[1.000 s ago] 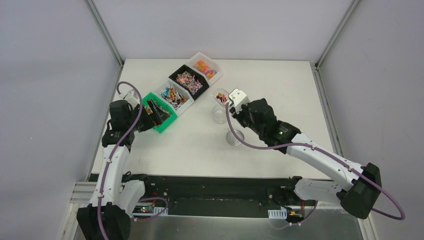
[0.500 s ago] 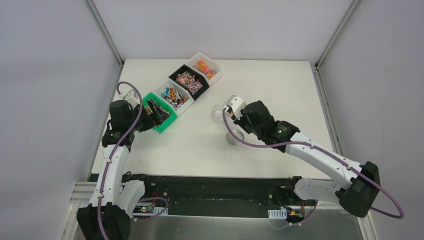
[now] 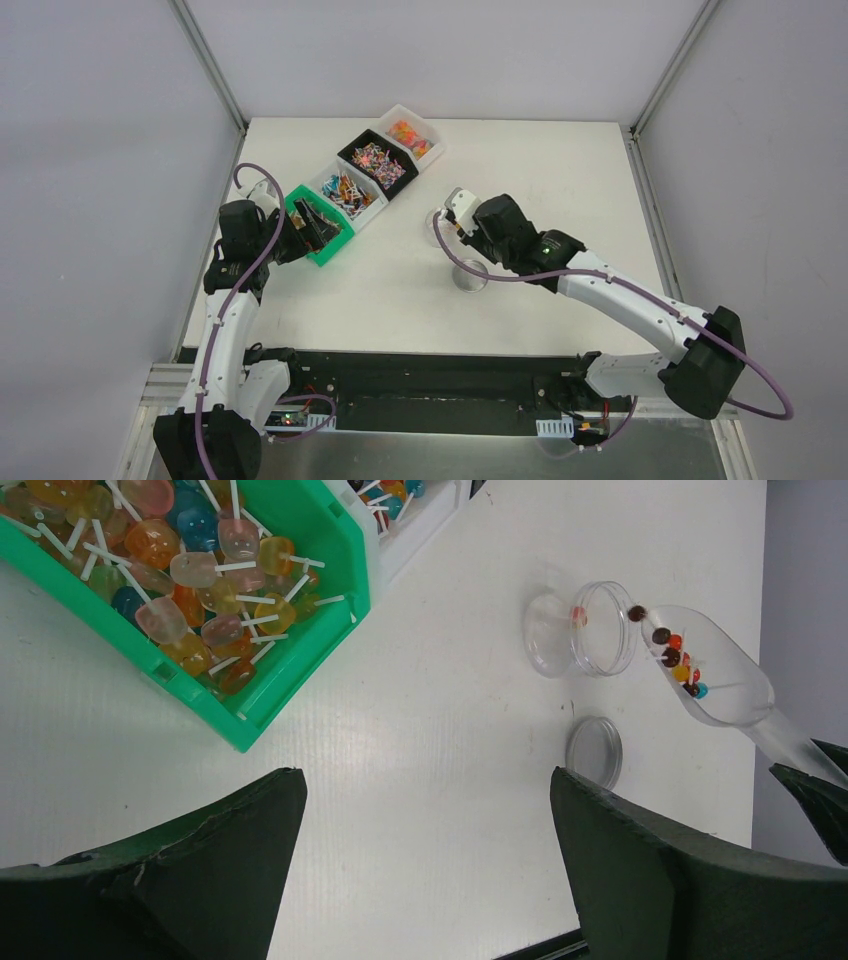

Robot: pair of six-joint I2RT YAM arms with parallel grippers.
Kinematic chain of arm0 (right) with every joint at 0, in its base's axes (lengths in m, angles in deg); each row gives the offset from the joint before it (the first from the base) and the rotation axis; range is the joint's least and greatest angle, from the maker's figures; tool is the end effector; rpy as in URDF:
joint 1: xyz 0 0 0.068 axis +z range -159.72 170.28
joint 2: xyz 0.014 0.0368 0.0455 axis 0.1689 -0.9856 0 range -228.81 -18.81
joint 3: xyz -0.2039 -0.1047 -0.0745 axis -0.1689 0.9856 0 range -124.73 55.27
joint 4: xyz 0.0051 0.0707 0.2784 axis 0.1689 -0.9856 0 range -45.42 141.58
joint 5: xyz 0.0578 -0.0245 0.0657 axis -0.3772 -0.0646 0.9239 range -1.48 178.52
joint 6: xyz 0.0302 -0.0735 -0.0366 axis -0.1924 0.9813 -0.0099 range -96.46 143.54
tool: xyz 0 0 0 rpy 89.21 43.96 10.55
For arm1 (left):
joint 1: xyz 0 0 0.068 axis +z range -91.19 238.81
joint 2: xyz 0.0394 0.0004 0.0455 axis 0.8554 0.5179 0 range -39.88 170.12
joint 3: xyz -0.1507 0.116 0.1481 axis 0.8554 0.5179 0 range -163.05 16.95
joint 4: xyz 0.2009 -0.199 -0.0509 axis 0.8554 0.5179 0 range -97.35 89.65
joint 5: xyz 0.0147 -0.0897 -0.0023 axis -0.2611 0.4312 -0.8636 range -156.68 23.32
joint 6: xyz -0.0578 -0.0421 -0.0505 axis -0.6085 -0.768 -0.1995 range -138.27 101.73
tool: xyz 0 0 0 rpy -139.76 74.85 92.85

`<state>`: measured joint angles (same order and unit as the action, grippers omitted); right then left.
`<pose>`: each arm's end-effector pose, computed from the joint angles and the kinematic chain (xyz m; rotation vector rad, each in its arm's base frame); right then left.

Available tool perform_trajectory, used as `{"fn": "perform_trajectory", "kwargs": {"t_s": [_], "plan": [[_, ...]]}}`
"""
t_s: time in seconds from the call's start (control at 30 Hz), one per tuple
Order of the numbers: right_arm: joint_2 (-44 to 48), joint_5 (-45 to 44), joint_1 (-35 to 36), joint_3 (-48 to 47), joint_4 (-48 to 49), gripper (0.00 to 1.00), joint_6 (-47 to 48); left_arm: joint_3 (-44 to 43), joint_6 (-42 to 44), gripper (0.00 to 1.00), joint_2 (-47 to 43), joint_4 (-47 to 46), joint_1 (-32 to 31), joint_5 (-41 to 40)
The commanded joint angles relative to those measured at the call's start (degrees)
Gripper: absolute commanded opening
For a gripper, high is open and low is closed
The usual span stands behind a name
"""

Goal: Pack the candies
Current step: Place the fake candies in the packing bottle.

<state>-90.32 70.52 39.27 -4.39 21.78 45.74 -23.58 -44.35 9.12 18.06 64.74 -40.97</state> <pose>0.2385 0.2379 0.2372 -1.1806 1.9243 -0.1126 0.2683 -0.0060 0.2268 -0.3428 2.1478 -0.6866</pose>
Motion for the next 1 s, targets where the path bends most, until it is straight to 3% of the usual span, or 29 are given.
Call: {"fn": "perform_trajectory", "kwargs": {"t_s": [0.0,0.97], "plan": [[-0.53,-2.23,0.43,-3.79,-2.07,0.0,0.41,0.08,1.11,0.96,-1.08,-2.18,-0.66,1.15],[-4.96,-6.77,3.78,-12.76,-13.17,0.0,0.4,-0.07,0.77,0.98,-1.14,-1.43,-0.84,-0.79]]}}
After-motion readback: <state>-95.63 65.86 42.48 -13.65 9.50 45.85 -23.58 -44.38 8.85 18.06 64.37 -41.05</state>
